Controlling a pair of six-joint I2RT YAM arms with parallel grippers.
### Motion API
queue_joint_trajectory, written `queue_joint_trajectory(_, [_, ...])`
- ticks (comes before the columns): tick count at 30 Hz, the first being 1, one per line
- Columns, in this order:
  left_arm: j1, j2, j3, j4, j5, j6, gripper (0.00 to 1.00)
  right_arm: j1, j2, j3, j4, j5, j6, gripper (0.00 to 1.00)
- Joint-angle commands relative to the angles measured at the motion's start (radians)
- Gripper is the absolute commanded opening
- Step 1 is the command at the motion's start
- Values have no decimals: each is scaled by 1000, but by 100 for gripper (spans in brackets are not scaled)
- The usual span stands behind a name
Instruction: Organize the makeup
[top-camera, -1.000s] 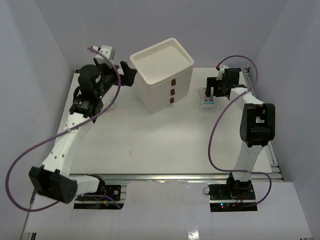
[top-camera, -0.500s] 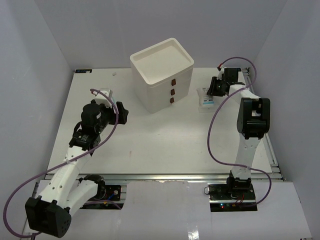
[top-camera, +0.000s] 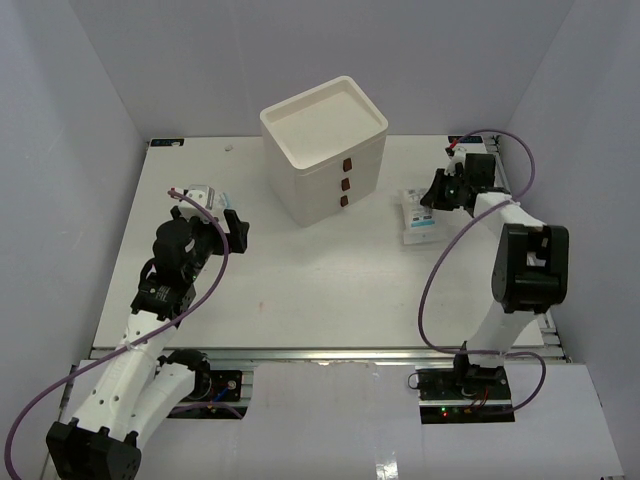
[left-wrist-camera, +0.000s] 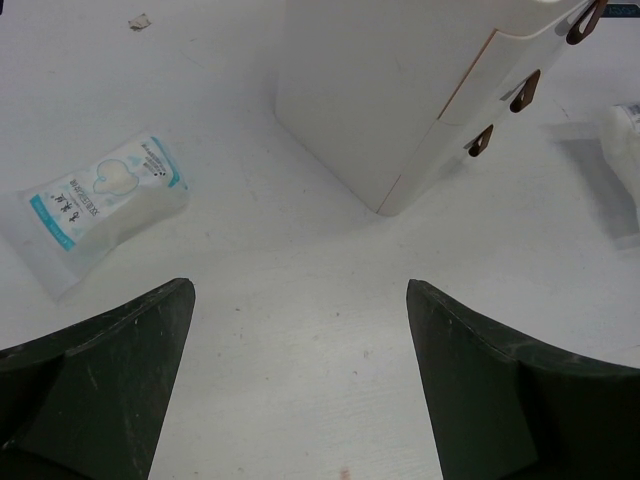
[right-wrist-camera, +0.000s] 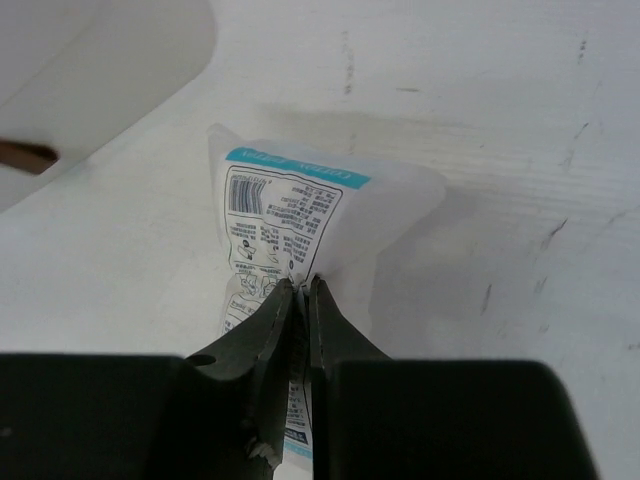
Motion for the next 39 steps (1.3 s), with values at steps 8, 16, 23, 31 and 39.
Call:
queue_joint_trajectory(8, [4,-7,-6,9,3,-12,98,266,-567,-204,247,191,-252,8])
queue_joint_trajectory(16, [4,2,-9,10,40,-18,98,391,-422,172,175,222,-302,8])
queue_joint_trajectory(23, [3,26,-9,7,49,-25,98,450,-27,667,85,268,-298,8])
queue_joint_trajectory(31, [4,26,-11,6,33,-25,98,482,178,842,119,361,-373,27])
queue_joint_trajectory(39, [6,49,-14,4,-20,-46,98,483,197,842,147,410,-410,86])
